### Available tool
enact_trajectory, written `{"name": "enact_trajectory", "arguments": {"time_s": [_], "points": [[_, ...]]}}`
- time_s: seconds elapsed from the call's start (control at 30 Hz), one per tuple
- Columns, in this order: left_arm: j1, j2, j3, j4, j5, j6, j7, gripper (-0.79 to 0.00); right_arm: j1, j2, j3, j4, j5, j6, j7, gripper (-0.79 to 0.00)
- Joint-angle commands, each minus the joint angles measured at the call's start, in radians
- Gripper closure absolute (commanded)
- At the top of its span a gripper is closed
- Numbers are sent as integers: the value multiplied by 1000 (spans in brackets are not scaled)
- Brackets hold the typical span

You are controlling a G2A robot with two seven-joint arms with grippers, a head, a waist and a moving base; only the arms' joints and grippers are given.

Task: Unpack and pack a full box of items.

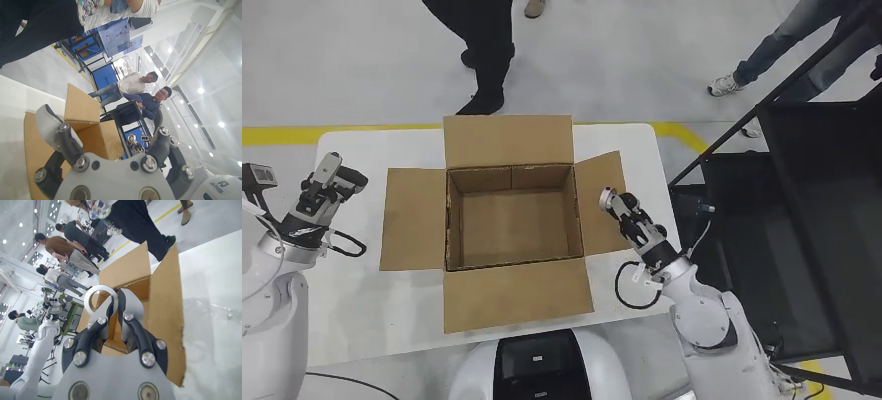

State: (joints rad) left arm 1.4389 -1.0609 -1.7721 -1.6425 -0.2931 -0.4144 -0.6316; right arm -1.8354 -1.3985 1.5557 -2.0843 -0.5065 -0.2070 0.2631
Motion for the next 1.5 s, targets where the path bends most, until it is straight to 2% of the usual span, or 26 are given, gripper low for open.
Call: {"name": "enact_trajectory", "arguments": {"time_s": [0.0, 0.13, 0.23, 0.5, 0.67, 0.83, 1.47], "points": [[0, 0, 0, 0, 0, 0, 0, -785, -20, 2, 23, 5, 34, -26, -26, 0], [0, 0, 0, 0, 0, 0, 0, -785, -53, 3, 65, 29, 100, -72, -83, 0], [0, 0, 0, 0, 0, 0, 0, -785, -79, 5, 103, 60, 134, -67, -107, 0], [0, 0, 0, 0, 0, 0, 0, -785, -139, 8, 170, 120, 188, 6, -141, 0], [0, 0, 0, 0, 0, 0, 0, -785, -117, 19, 162, 141, 21, 137, -38, 0], [0, 0, 0, 0, 0, 0, 0, -785, -74, 29, 149, 153, -104, 151, 28, 0], [0, 0, 0, 0, 0, 0, 0, -785, -74, 29, 149, 153, -104, 151, 28, 0]]}}
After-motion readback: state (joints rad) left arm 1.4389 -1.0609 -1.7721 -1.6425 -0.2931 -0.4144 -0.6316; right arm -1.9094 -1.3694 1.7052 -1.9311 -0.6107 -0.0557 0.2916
